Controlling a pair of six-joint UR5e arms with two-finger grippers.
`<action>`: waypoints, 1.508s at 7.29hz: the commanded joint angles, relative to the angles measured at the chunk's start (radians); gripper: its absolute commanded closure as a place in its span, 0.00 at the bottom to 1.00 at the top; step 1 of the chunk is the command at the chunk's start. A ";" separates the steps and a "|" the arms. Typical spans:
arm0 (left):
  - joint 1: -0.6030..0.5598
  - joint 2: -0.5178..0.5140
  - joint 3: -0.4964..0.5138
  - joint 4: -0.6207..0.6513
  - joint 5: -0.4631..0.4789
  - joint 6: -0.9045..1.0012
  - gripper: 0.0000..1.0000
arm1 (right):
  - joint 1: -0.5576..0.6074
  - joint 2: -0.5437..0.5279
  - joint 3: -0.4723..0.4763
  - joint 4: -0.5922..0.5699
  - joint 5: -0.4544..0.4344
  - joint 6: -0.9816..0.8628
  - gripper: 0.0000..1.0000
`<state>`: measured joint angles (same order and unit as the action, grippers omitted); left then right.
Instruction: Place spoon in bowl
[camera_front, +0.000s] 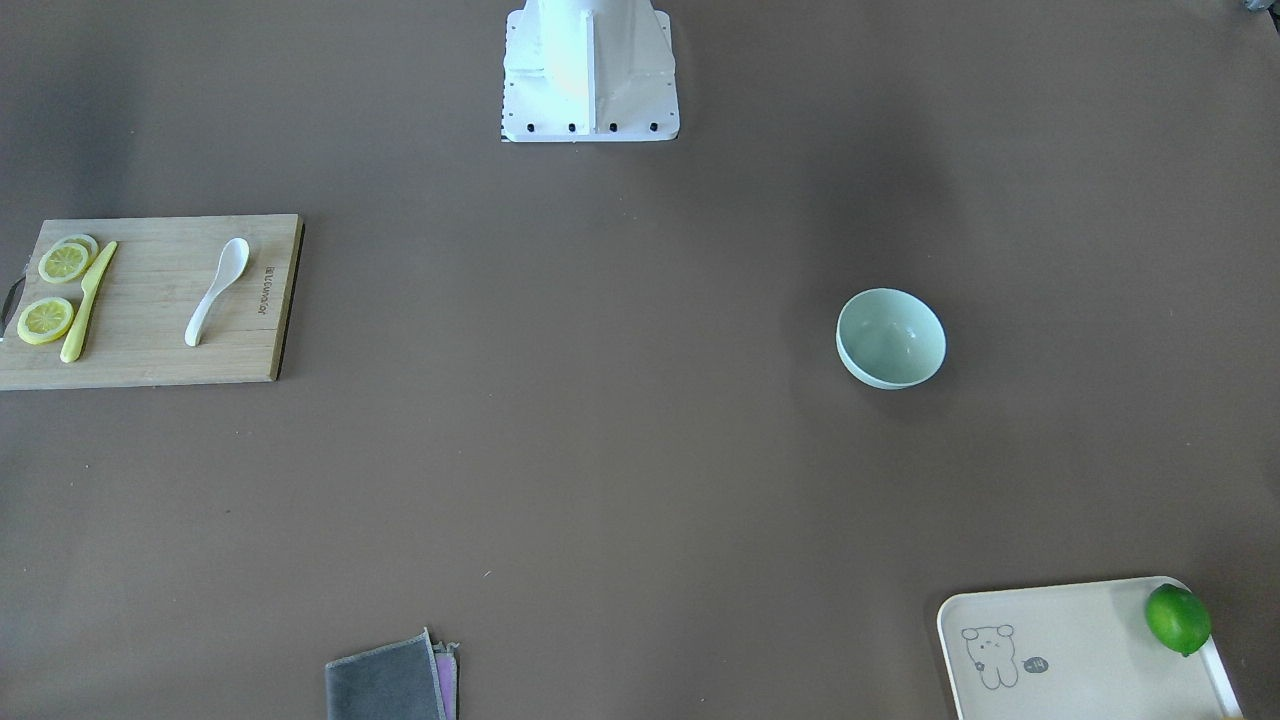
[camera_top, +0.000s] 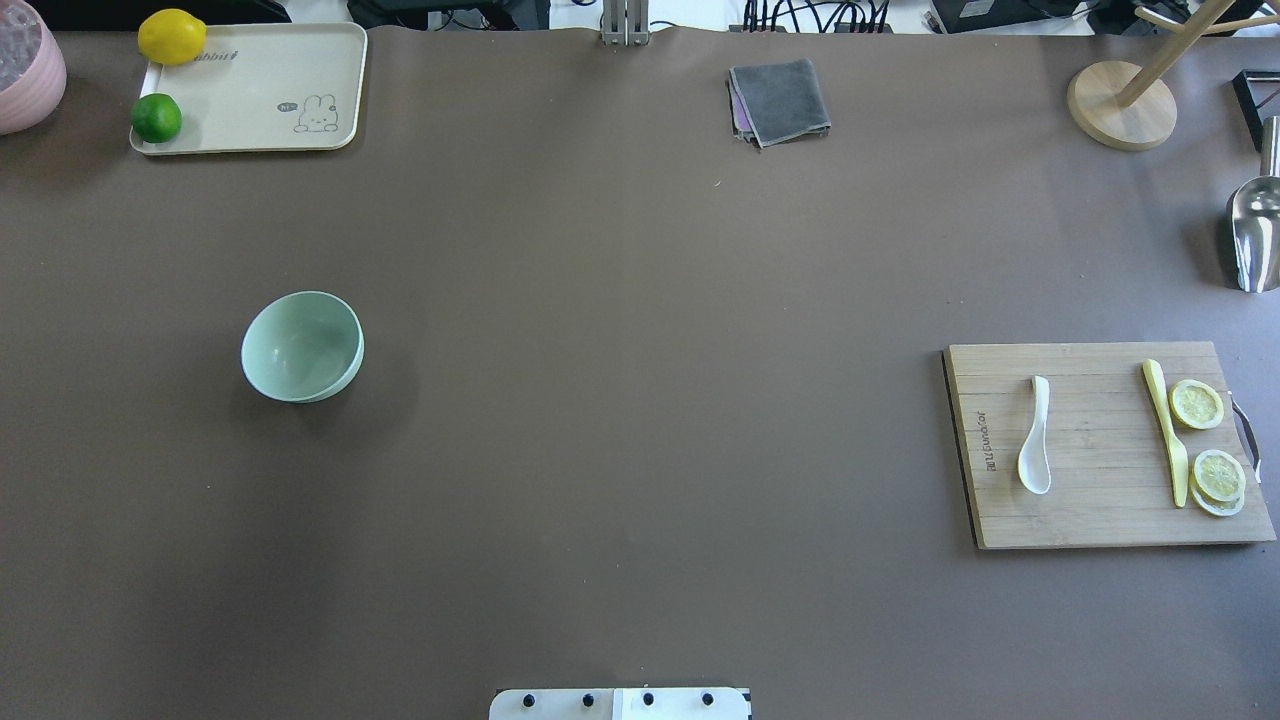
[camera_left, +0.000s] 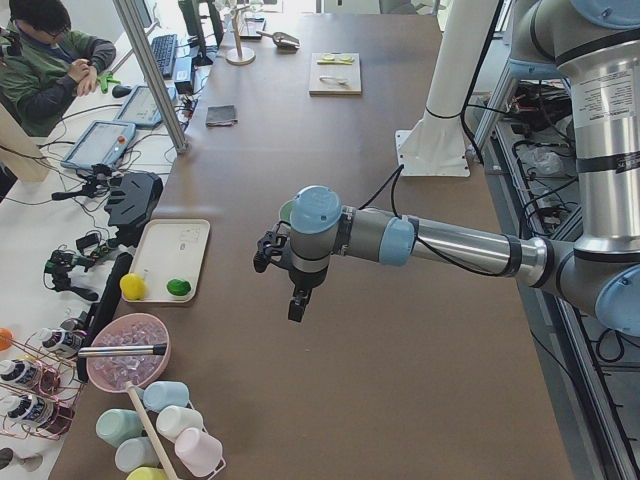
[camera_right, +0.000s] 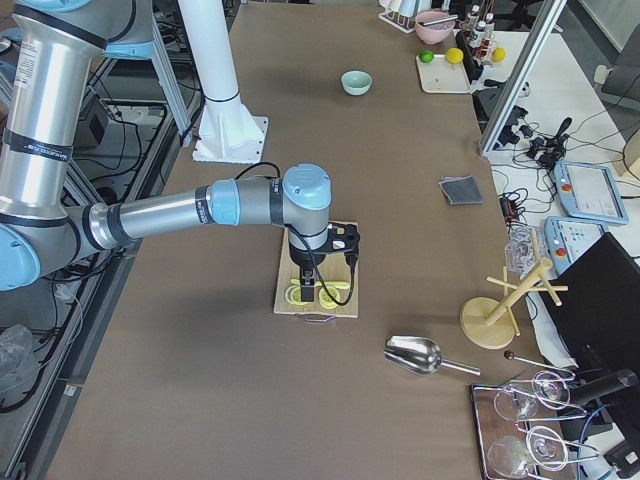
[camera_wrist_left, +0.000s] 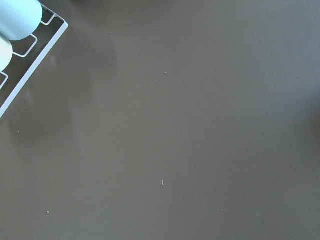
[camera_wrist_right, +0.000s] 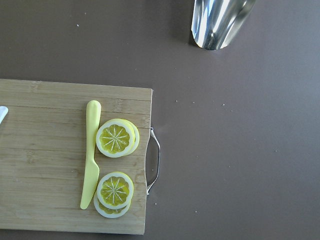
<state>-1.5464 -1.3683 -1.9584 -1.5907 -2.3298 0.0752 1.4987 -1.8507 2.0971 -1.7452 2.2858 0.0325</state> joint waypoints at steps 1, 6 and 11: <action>0.000 -0.002 -0.026 0.000 0.001 0.000 0.01 | 0.000 -0.008 -0.002 0.145 -0.020 0.003 0.00; 0.000 -0.070 -0.025 -0.014 0.000 0.000 0.01 | 0.015 0.048 0.012 0.170 -0.012 0.020 0.00; 0.009 -0.261 0.177 -0.271 0.001 -0.138 0.01 | 0.021 0.123 -0.011 0.170 -0.006 0.020 0.00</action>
<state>-1.5432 -1.5940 -1.8182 -1.8162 -2.3272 -0.0154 1.5198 -1.7472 2.1039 -1.5748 2.2820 0.0518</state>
